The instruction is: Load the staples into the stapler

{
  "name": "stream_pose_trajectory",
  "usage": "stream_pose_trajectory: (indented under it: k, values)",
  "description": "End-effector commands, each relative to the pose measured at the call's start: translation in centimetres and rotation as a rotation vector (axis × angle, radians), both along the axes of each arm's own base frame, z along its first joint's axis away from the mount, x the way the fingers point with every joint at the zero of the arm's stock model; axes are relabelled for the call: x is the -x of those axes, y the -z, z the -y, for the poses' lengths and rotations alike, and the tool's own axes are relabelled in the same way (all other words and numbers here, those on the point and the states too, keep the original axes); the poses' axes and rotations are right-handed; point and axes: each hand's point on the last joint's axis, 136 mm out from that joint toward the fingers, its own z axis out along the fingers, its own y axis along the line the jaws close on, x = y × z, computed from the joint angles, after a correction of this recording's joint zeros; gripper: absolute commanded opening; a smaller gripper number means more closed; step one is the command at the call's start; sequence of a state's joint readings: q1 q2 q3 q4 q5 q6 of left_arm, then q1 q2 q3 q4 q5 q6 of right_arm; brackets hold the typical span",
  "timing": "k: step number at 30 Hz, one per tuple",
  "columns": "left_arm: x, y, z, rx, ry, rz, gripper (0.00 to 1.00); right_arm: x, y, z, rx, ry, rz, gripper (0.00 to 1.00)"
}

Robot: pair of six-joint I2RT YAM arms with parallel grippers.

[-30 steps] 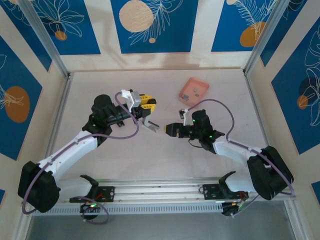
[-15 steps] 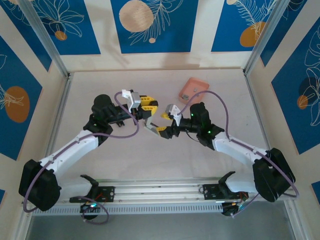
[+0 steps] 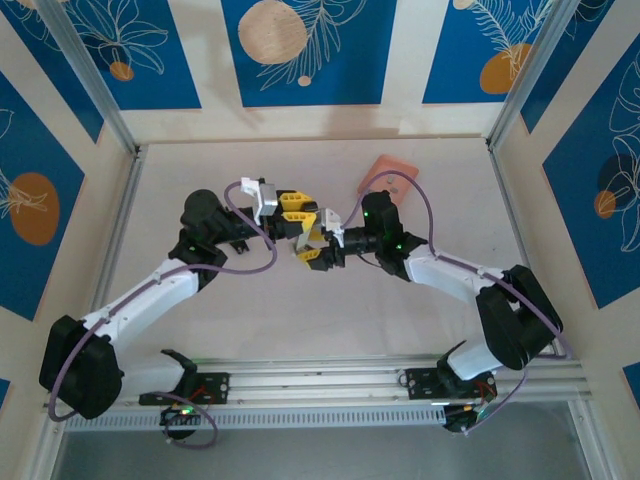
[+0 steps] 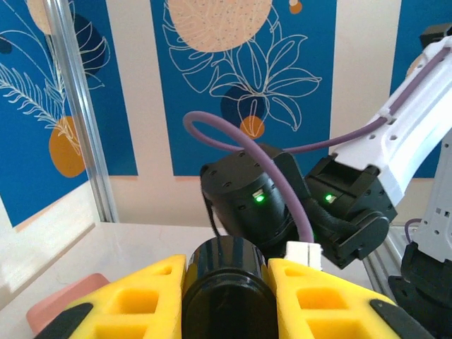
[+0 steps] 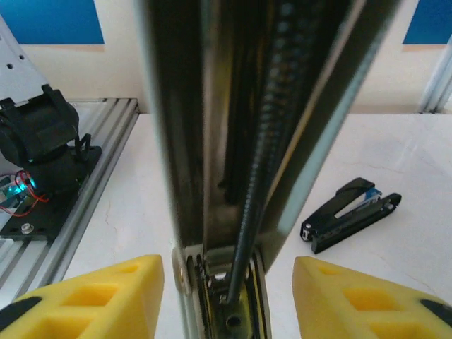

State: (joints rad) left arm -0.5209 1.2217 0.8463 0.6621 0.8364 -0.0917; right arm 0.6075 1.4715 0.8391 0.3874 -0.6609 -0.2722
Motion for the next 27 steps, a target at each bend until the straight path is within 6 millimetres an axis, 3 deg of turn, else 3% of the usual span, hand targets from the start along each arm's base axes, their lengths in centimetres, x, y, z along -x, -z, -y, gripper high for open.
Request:
stream_pose_trajectory:
  k: [1,5,9,12,19,27]
  values:
    - [1.0,-3.4,-0.4,0.070,0.029,0.109,0.02,0.4,-2.2,-0.4,-0.067,-0.075,0.019,0.44]
    - [0.8,-3.0,-0.4,0.059,0.011,0.108,0.04,0.3,-2.4,0.0,-0.076,-0.078,-0.005,0.28]
    - [0.4,-2.5,-0.5,0.052,-0.017,0.101,0.10,0.2,-2.2,0.6,-0.075,-0.058,-0.028,0.19]
    - [-0.2,-2.2,-0.7,0.049,-0.055,0.092,0.22,0.0,-1.8,1.1,-0.066,-0.023,-0.045,0.15]
    - [-1.6,-1.0,-1.4,0.028,-0.161,0.067,0.65,-1.1,-0.1,2.6,-0.015,0.150,-0.104,0.03]
    - [-3.7,1.4,-3.2,-0.015,-0.348,-0.004,0.75,-3.3,3.7,5.9,0.134,0.507,-0.289,0.00]
